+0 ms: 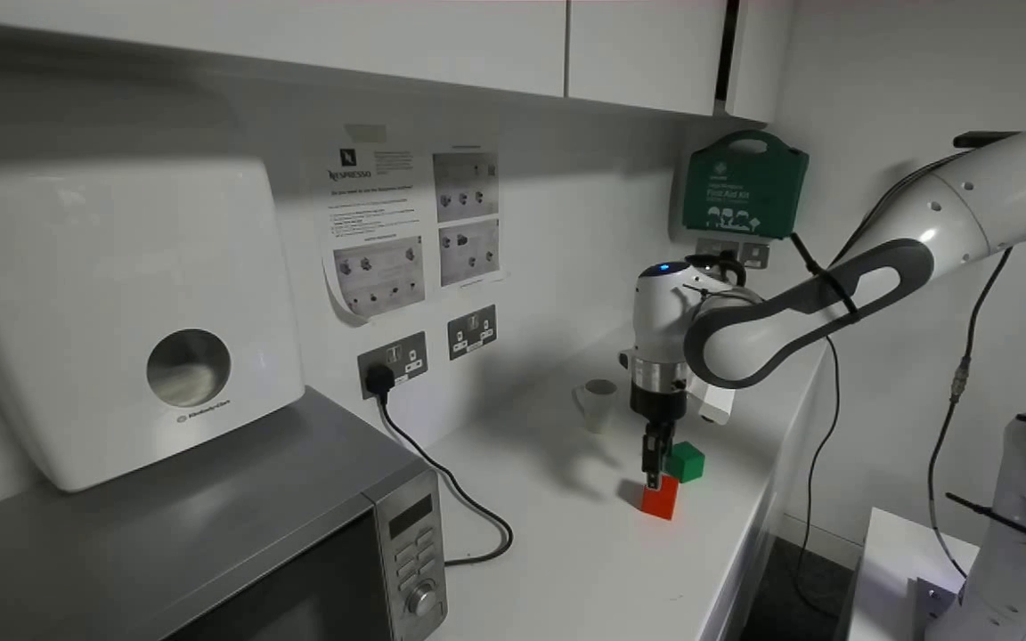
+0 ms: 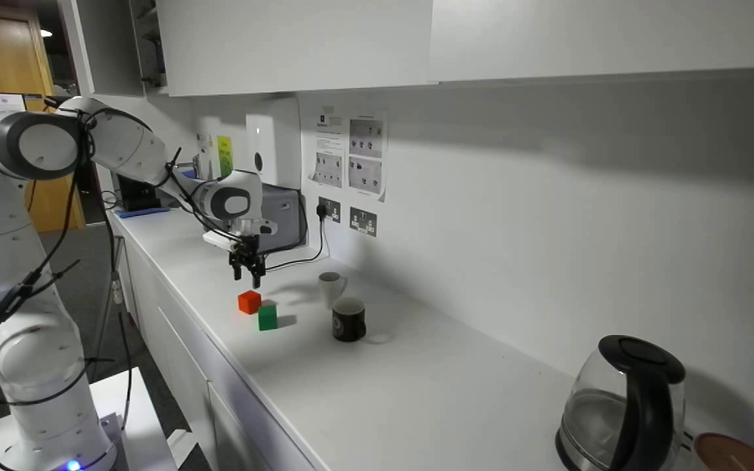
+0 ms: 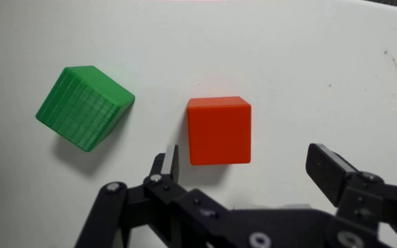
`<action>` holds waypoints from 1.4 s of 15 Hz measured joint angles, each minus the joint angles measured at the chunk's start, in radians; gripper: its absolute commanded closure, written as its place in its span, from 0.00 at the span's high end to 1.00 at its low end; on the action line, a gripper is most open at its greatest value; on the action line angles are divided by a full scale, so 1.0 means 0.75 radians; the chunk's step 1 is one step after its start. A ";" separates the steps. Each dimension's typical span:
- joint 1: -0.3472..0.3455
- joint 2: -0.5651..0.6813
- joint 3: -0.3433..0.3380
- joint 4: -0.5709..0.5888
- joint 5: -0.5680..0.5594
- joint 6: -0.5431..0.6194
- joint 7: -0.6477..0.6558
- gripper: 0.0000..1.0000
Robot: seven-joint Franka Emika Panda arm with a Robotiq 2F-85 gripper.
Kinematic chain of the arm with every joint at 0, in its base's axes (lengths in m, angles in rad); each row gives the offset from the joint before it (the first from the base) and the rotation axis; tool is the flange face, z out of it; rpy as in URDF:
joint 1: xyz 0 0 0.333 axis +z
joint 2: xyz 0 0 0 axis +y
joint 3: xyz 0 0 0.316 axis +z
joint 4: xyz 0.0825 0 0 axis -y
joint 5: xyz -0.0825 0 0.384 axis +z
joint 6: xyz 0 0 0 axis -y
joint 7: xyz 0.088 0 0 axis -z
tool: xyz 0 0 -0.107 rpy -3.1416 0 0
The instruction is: Put the green cube on the counter top and the orange cube on top
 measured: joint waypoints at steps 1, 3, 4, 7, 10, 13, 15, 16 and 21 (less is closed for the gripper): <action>-0.001 0.014 -0.008 0.006 -0.011 0.012 0.001 1.00; -0.003 0.035 -0.025 0.008 -0.025 0.039 0.001 1.00; -0.005 0.046 -0.034 0.010 -0.026 0.050 0.001 1.00; -0.015 0.071 -0.053 0.010 -0.026 0.084 0.001 1.00; -0.022 0.096 -0.064 0.010 -0.018 0.093 0.002 1.00; -0.026 0.112 -0.066 0.010 0.013 0.093 0.002 1.00; -0.025 0.112 -0.066 0.010 0.033 0.093 0.002 1.00; -0.024 0.112 -0.065 0.010 0.040 0.093 0.002 1.00; -0.022 0.112 -0.064 0.009 0.051 0.093 0.004 1.00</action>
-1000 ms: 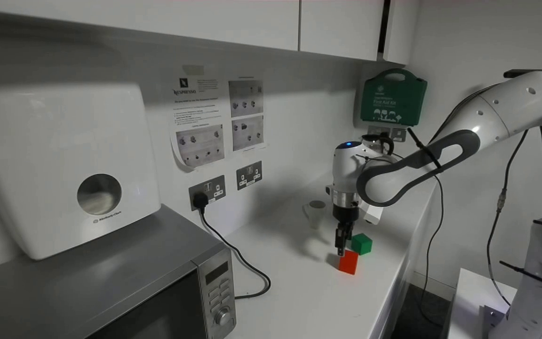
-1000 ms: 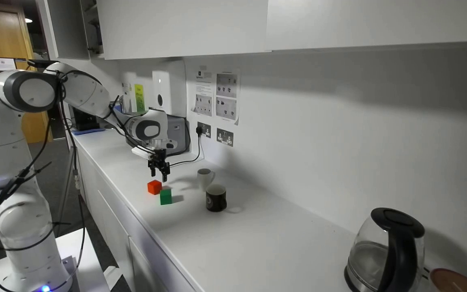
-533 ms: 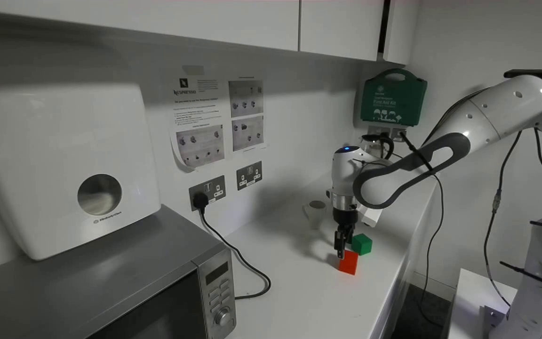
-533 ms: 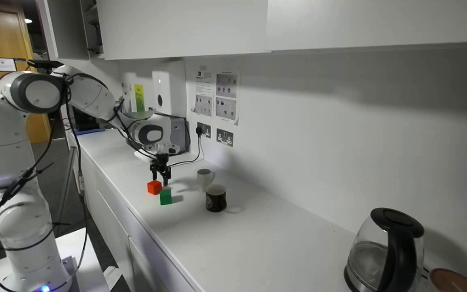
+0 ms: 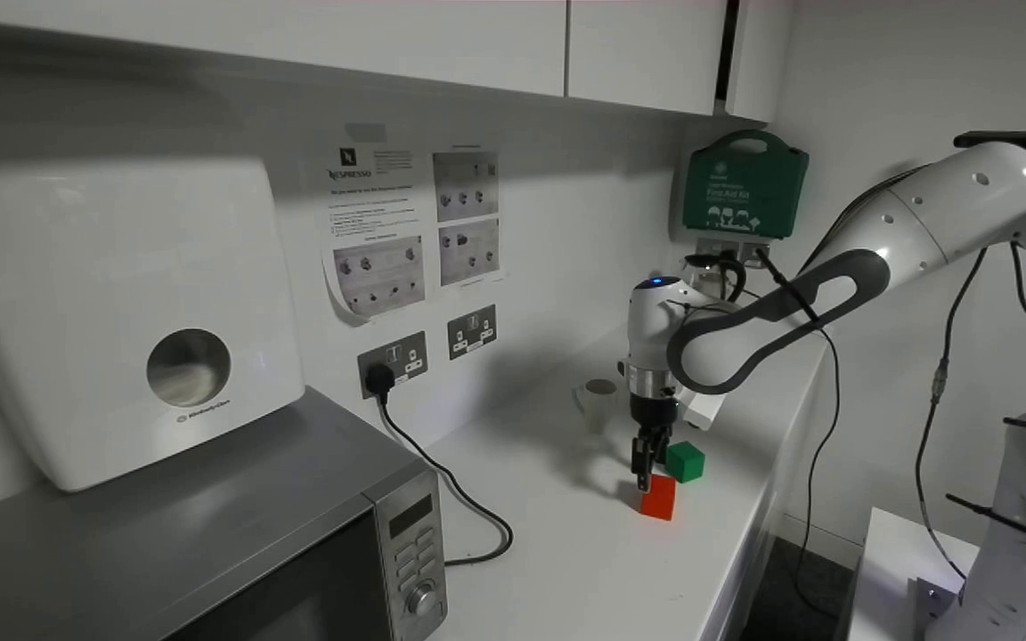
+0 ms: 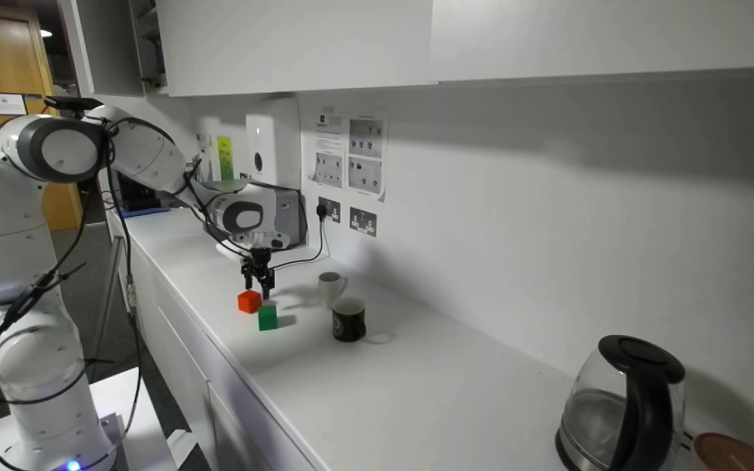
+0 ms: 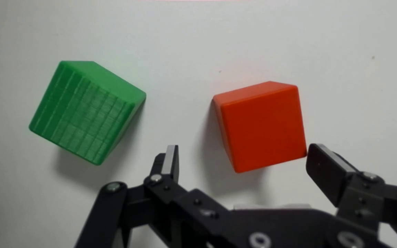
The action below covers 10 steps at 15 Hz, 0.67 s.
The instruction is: Put the green cube on the counter top and the orange cube on top
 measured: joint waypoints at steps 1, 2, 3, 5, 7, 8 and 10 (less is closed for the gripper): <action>0.000 0.000 0.000 -0.001 0.000 0.000 0.000 1.00; 0.000 0.000 0.000 -0.002 0.000 0.000 0.000 1.00; 0.000 0.000 0.000 -0.003 0.000 -0.001 0.000 1.00; 0.000 -0.001 0.000 -0.005 0.000 -0.002 0.000 1.00; 0.001 -0.003 0.002 -0.006 0.000 -0.003 0.000 1.00; 0.004 -0.005 0.003 -0.006 0.000 -0.003 0.000 1.00; 0.007 -0.013 0.011 -0.006 0.000 -0.004 0.001 1.00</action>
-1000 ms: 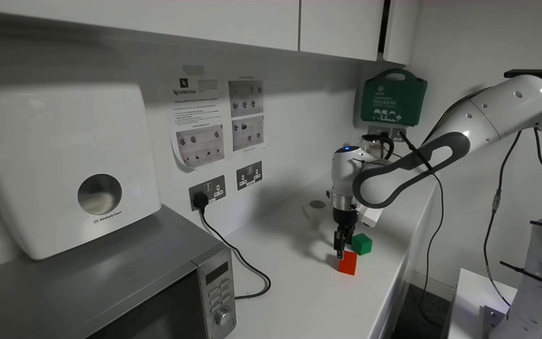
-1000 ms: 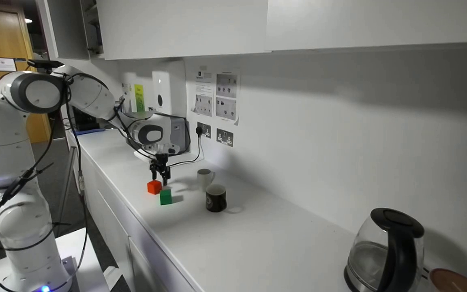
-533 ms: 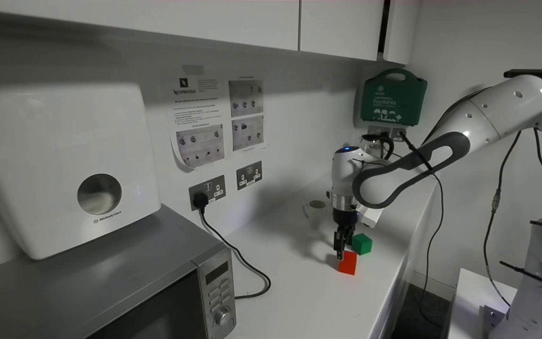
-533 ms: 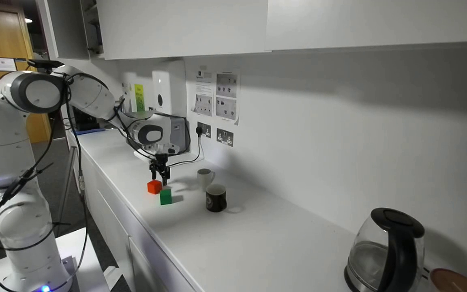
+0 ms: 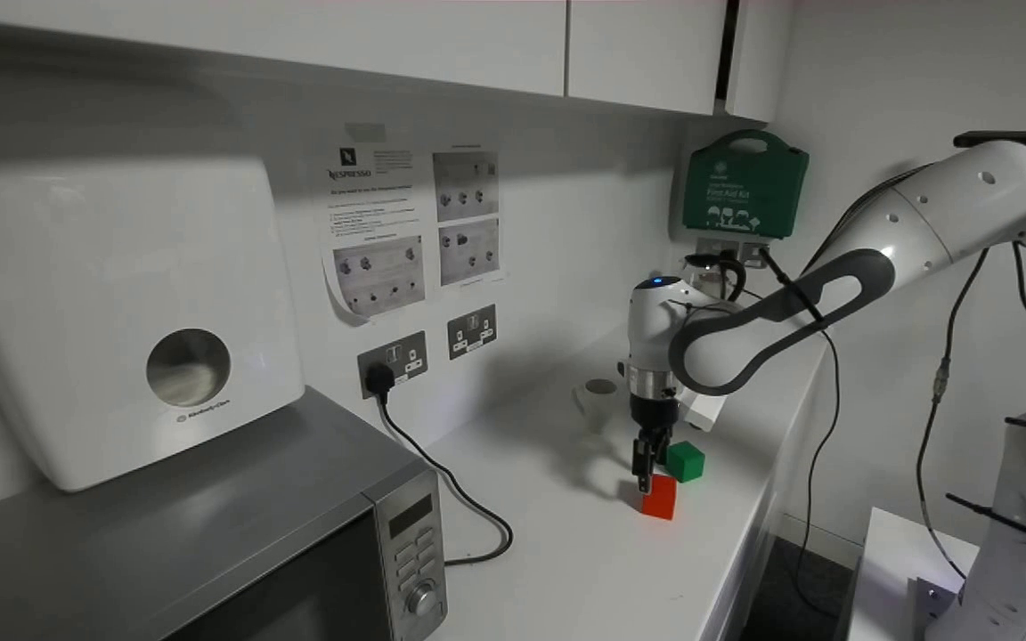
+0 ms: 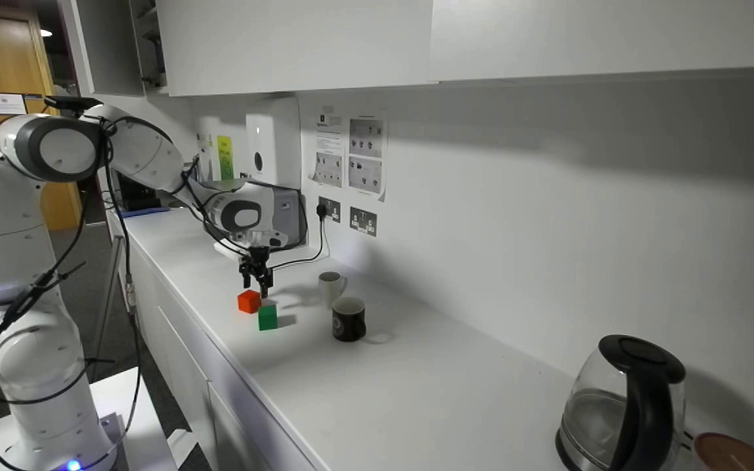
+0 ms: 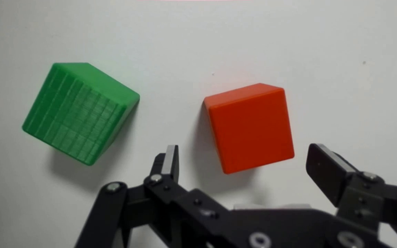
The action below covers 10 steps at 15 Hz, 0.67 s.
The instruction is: Put the green cube on the counter top and the orange cube on top
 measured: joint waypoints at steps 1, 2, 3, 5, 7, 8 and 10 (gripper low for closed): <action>0.001 -0.006 0.005 0.000 0.000 -0.001 0.001 1.00; 0.001 -0.012 0.010 0.000 0.000 -0.003 0.003 1.00; 0.001 -0.020 0.014 -0.001 0.000 -0.008 0.004 1.00; 0.001 -0.031 0.015 -0.002 -0.001 -0.022 0.004 1.00; 0.001 -0.040 0.014 -0.004 -0.007 -0.041 0.004 1.00; 0.000 -0.044 0.014 -0.006 -0.009 -0.060 0.003 1.00; 0.000 -0.053 0.011 -0.009 -0.009 -0.099 -0.003 1.00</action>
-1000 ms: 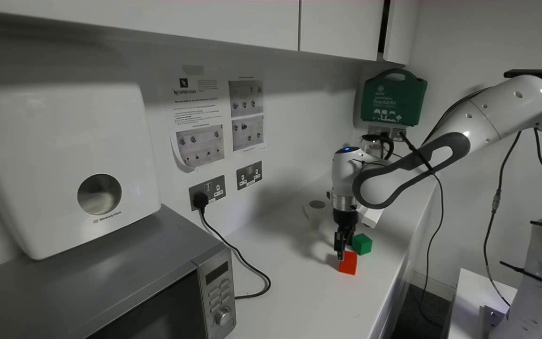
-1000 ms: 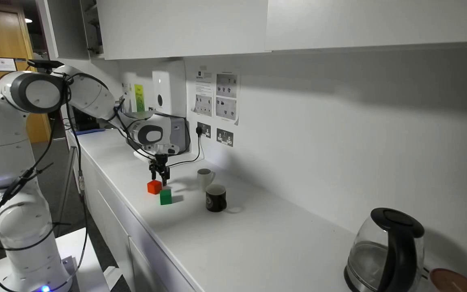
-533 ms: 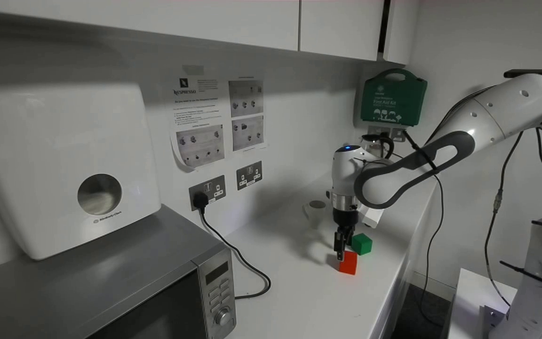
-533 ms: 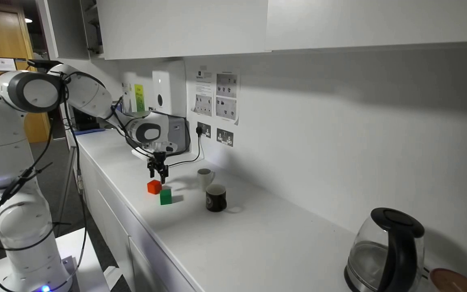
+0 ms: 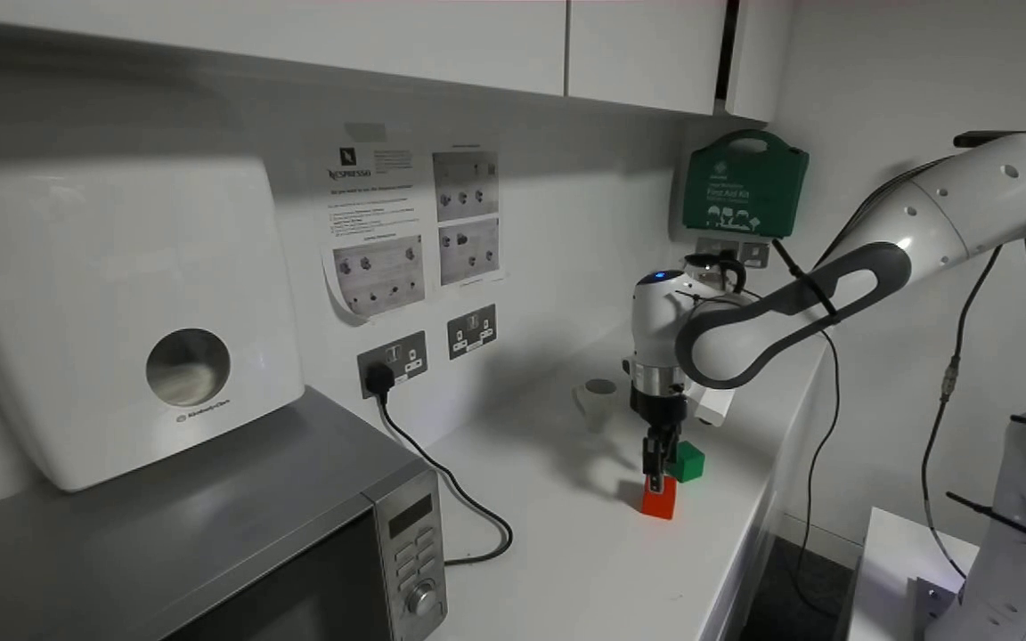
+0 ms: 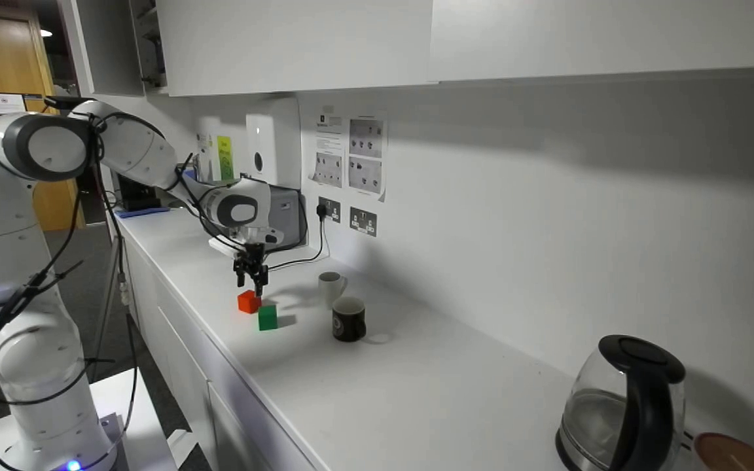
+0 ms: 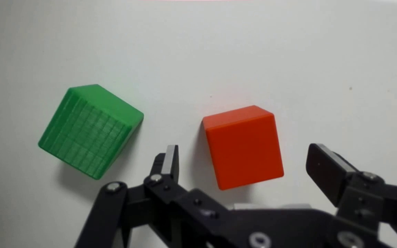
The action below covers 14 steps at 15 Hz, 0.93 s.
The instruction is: Put the green cube on the counter top and the orange cube on top
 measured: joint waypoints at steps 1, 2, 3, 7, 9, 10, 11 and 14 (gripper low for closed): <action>0.000 -0.004 -0.001 0.000 0.000 -0.021 -0.007 1.00; 0.000 -0.007 -0.001 0.000 0.000 -0.039 -0.019 1.00; 0.000 -0.009 -0.001 0.000 0.000 -0.055 -0.036 1.00; 0.000 -0.019 0.000 0.002 0.000 -0.127 -0.123 1.00; 0.001 -0.021 0.001 0.007 0.002 -0.153 -0.164 1.00; 0.001 -0.021 0.001 0.010 0.005 -0.162 -0.183 1.00; 0.001 -0.021 0.002 0.011 0.011 -0.164 -0.199 1.00; 0.003 -0.021 0.004 0.012 0.054 -0.164 -0.228 1.00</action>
